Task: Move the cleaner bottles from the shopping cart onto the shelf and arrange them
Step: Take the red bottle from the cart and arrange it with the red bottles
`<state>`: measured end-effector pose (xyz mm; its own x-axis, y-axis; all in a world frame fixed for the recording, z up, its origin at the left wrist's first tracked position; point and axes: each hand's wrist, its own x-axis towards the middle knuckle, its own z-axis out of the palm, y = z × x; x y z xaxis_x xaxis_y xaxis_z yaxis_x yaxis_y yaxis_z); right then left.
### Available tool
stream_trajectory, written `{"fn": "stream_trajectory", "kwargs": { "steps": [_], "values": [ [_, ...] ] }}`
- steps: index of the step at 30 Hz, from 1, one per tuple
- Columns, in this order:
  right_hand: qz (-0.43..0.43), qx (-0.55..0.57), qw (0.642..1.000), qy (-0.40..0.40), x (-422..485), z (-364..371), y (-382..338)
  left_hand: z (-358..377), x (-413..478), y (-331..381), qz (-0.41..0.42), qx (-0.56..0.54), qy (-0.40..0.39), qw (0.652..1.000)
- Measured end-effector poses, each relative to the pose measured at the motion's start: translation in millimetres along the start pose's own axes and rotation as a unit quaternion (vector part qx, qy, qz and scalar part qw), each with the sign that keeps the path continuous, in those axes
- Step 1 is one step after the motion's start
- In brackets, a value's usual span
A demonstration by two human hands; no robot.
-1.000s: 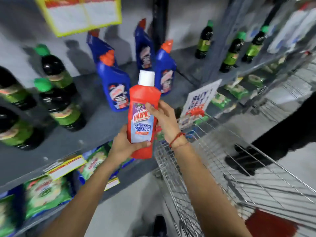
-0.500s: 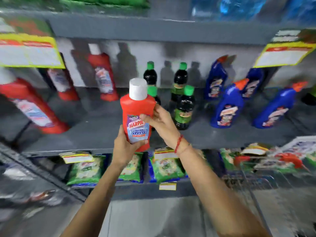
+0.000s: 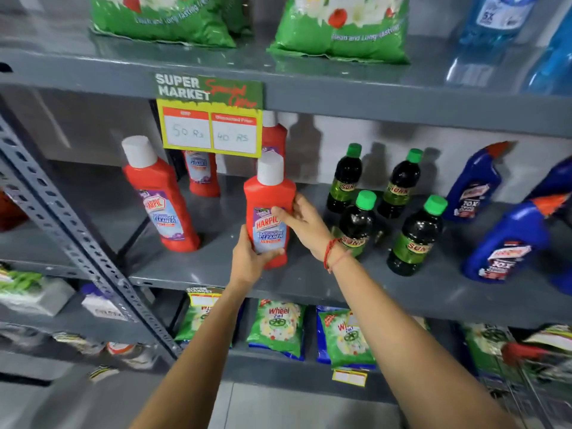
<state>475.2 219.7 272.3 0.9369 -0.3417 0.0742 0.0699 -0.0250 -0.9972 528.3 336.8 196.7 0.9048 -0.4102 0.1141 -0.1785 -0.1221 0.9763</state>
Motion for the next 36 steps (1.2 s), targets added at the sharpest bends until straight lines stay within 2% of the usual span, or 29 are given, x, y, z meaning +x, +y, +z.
{"fn": "stream_trajectory", "kwargs": {
  "steps": [5, 11, 18, 25, 27, 29, 31, 32, 34, 36],
  "values": [
    [-0.002, -0.013, 1.0, 0.005, 1, -2, 8, -5, 3, -7, 0.001, 0.013, -0.023, 1.0],
    [0.057, -0.133, 0.989, 0.028, -13, -2, 71, -25, 1, -36, 0.019, 0.148, -0.064, 0.987],
    [0.058, -0.146, 0.987, 0.038, -12, 11, 103, -50, 15, -40, 0.042, 0.242, -0.137, 0.96],
    [0.046, -0.14, 0.989, 0.033, 4, 15, 109, -59, 30, -43, 0.053, 0.243, -0.147, 0.957],
    [0.048, -0.131, 0.989, 0.04, 5, 16, 110, -63, 25, -44, 0.063, 0.212, -0.084, 0.972],
    [0.051, -0.127, 0.99, 0.044, 6, 16, 111, -68, 15, -46, 0.085, 0.167, 0.07, 0.98],
    [0.048, -0.128, 0.99, 0.041, 7, 17, 110, -79, 5, -47, 0.072, 0.12, 0.231, 0.963],
    [0.047, -0.129, 0.99, 0.039, 7, 17, 109, -86, 4, -48, 0.051, 0.104, 0.276, 0.954],
    [0.046, -0.129, 0.99, 0.039, 8, 17, 108, -101, 13, -53, 0.011, 0.115, 0.29, 0.95],
    [0.046, -0.136, 0.989, 0.039, 10, 18, 109, -111, 29, -58, -0.028, 0.15, 0.256, 0.955]
  ]
}}
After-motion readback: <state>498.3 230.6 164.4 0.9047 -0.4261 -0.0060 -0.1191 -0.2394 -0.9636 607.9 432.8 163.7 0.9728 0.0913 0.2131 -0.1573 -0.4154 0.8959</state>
